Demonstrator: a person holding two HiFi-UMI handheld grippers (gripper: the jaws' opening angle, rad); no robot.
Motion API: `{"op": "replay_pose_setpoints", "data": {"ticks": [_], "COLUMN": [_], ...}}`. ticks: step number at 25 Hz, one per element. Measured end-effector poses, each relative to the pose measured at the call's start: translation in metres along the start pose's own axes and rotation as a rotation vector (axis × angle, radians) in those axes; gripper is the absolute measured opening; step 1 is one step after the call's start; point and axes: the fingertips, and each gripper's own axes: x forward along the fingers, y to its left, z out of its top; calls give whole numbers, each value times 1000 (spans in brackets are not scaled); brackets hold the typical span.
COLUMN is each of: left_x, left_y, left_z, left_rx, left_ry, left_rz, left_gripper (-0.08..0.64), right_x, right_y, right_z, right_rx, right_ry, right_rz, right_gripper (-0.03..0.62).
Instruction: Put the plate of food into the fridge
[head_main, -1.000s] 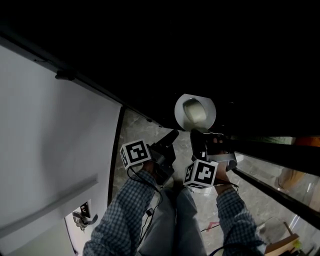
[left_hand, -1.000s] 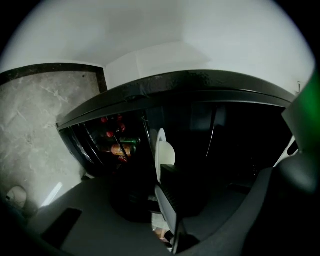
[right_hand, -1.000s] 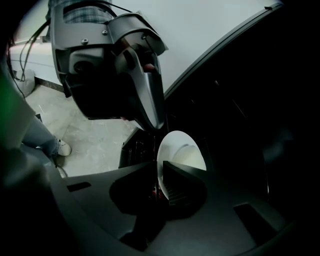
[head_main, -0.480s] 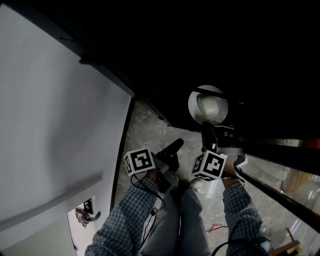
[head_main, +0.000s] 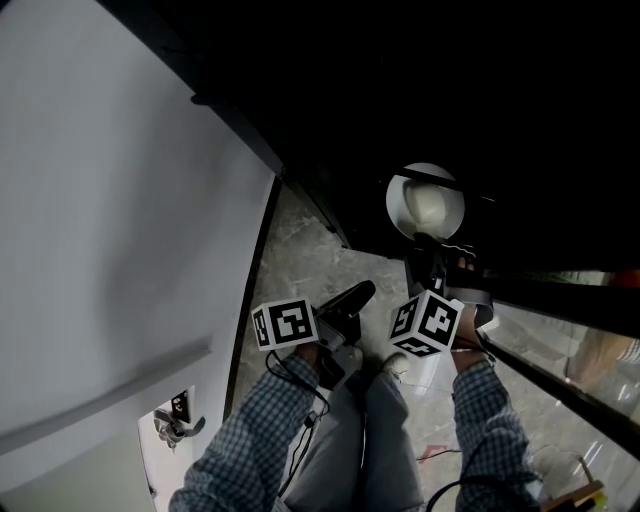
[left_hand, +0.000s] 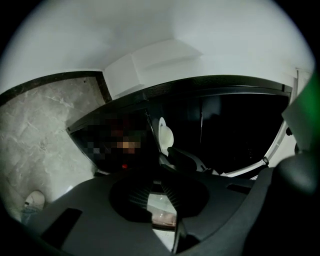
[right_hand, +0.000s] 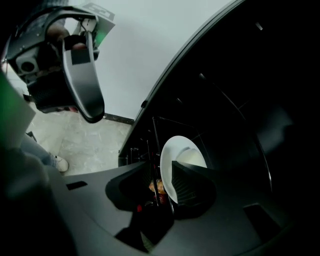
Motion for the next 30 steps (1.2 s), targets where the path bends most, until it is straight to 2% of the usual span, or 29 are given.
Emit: {"op": "replay_pose_setpoints", "data": {"ticks": [4, 7, 8, 10, 11, 16, 24, 30], "left_x": [-4, -7, -9, -14, -17, -27, -63, -84], "left_y": [-4, -17, -23, -37, -45, -84, -133, -194], "left_z": [0, 0, -1, -5, -8, -24, -38, -43], "left_rx": [49, 66, 66, 71, 84, 184, 298, 416], "left_ry": [11, -2, -5, 0, 10, 78, 119, 132], "left_rz": [23, 13, 2, -21, -32, -64, -42, -84], "left_gripper": [31, 31, 29, 29, 29, 14, 8, 8], "right_x": [-21, -46, -56, -77, -87, -127, -203, -256], "right_y": [6, 8, 10, 13, 15, 10, -11, -33], "right_z": [6, 9, 11, 17, 19, 23, 30, 40], "right_rx": [68, 121, 136, 187, 219, 356, 528, 621], "right_ry": [-30, -64, -74, -98, -109, -138, -184, -230], "right_rz": [39, 53, 55, 64, 73, 98, 95, 102], "right_gripper": [117, 114, 102, 20, 8, 8, 8, 8]}}
